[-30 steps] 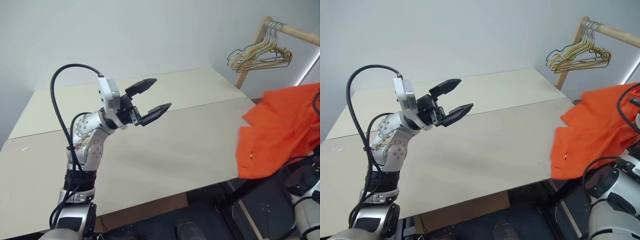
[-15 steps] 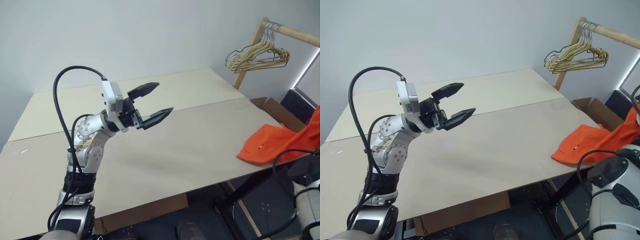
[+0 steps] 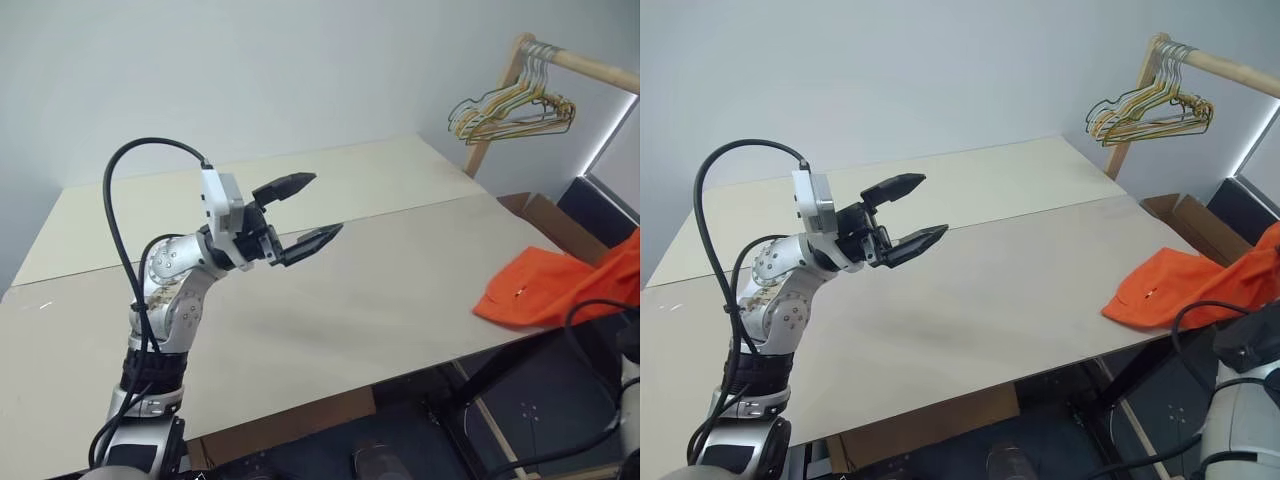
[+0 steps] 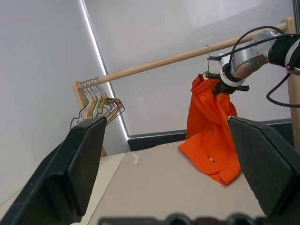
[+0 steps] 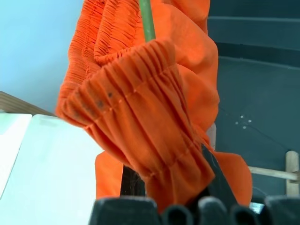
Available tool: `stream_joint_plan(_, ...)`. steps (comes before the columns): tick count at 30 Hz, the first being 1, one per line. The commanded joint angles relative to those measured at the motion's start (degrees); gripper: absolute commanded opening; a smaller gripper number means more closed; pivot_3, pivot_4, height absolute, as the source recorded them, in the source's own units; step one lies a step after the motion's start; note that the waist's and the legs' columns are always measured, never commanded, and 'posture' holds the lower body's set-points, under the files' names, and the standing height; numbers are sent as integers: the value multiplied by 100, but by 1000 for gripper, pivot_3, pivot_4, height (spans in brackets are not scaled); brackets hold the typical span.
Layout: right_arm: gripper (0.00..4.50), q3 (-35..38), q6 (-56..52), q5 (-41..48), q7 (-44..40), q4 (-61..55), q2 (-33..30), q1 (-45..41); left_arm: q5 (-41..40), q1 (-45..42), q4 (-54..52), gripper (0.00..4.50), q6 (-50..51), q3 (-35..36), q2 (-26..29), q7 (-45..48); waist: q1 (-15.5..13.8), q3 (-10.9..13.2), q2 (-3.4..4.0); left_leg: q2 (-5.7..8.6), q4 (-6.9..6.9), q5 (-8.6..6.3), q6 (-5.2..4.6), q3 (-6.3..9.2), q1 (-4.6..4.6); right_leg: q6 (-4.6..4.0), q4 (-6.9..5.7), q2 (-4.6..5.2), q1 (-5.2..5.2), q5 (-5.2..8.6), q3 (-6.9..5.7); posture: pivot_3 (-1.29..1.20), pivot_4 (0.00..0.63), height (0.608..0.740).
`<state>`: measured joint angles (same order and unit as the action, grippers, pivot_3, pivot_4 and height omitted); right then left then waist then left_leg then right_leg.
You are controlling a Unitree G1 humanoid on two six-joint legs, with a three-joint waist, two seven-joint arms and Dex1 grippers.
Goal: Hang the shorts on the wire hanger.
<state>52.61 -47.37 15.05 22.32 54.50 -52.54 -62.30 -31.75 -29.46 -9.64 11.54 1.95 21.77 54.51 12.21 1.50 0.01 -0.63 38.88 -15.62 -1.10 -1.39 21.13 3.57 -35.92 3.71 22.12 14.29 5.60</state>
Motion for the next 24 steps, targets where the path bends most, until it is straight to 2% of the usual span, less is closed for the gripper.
stream_joint_plan(1,0,-9,183,257,74,112,-185,-94,-179,-132,-114,4479,-110,58,15,157,4,1,-1,0,0,0,0,-1,0,0,4,-5,0,0,7,-190,0,740)
stream_joint_plan(7,0,-821,-23,54,-180,-62,-179,56,-342,-143,-110,4479,-192,100,-40,362,31,1,-2,0,0,0,0,-4,2,2,8,-23,-1,0,40,-191,0,740)
stream_joint_plan(11,1174,-1127,-21,-35,-109,-267,-159,152,-436,-137,-119,4500,-186,126,-69,387,32,1,-2,-1,0,-1,-1,-4,2,3,8,-25,-1,0,40,-192,0,740)
stream_joint_plan(12,1664,-1203,-31,-58,-104,-340,-143,169,-473,-117,-137,4500,-177,131,-68,414,33,1,-2,0,0,0,-1,-4,2,3,8,-24,0,0,42,-192,0,740)
stream_joint_plan(20,4270,-1848,-117,-373,4,-975,44,372,-411,-69,-87,4500,-259,69,-94,366,72,1,-1,-2,-1,-1,-2,-5,2,5,6,-27,0,-1,52,-191,0,740)
stream_joint_plan(21,4445,-1869,-145,-416,99,-1101,99,400,-410,-62,-85,4500,-265,68,-97,370,72,1,-1,-2,-1,-1,-2,-5,1,5,7,-27,0,-1,52,-191,0,740)
stream_joint_plan(24,4445,-1882,-176,-561,468,-1601,292,555,-402,-44,-84,4500,-283,62,-100,386,74,0,-1,-3,-1,-1,-2,0,2,7,6,-27,0,-2,57,-193,0,740)
